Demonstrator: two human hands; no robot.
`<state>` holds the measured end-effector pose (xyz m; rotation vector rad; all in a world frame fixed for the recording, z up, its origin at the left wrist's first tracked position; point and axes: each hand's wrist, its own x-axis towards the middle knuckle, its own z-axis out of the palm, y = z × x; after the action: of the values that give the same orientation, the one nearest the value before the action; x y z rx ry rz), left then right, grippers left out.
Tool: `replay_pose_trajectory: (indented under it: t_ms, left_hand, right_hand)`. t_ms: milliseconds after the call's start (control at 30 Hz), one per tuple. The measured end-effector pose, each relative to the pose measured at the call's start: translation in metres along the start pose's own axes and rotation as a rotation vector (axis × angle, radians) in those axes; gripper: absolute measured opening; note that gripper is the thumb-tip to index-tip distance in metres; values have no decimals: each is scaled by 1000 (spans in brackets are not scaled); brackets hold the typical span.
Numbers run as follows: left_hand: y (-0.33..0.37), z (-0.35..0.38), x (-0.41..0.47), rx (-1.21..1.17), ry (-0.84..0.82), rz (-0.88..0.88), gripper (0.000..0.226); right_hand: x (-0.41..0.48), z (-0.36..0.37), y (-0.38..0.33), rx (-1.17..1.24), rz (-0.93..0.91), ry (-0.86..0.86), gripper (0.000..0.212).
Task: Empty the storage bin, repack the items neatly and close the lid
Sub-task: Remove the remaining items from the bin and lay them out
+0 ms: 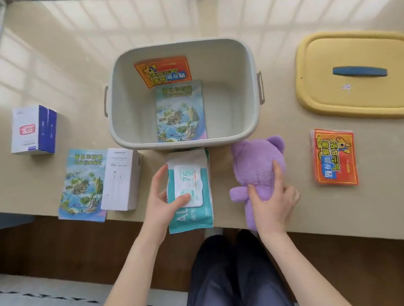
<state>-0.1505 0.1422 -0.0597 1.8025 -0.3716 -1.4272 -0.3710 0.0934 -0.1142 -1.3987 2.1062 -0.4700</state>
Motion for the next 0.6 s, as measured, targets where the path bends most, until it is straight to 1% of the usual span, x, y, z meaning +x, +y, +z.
replay_pose_trajectory:
  t_ms: [167, 233, 367, 500, 600]
  left_hand:
    - [-3, -14, 20, 21, -80, 0, 82]
    - [-8, -16, 25, 39, -87, 16, 82]
    - [-20, -15, 27, 145, -19, 129, 77]
    - [-31, -15, 25, 303, 131, 202, 65]
    - [-35, -20, 26, 370, 130, 208, 64]
  right_hand:
    - [-6, 11, 2, -17, -26, 73, 82]
    - [-7, 13, 3, -17, -30, 93, 82]
    - [-10, 17, 3, -19, -42, 119, 83]
    - [-15, 24, 4, -53, -79, 140, 83]
    - [-18, 24, 4, -101, -137, 95, 83]
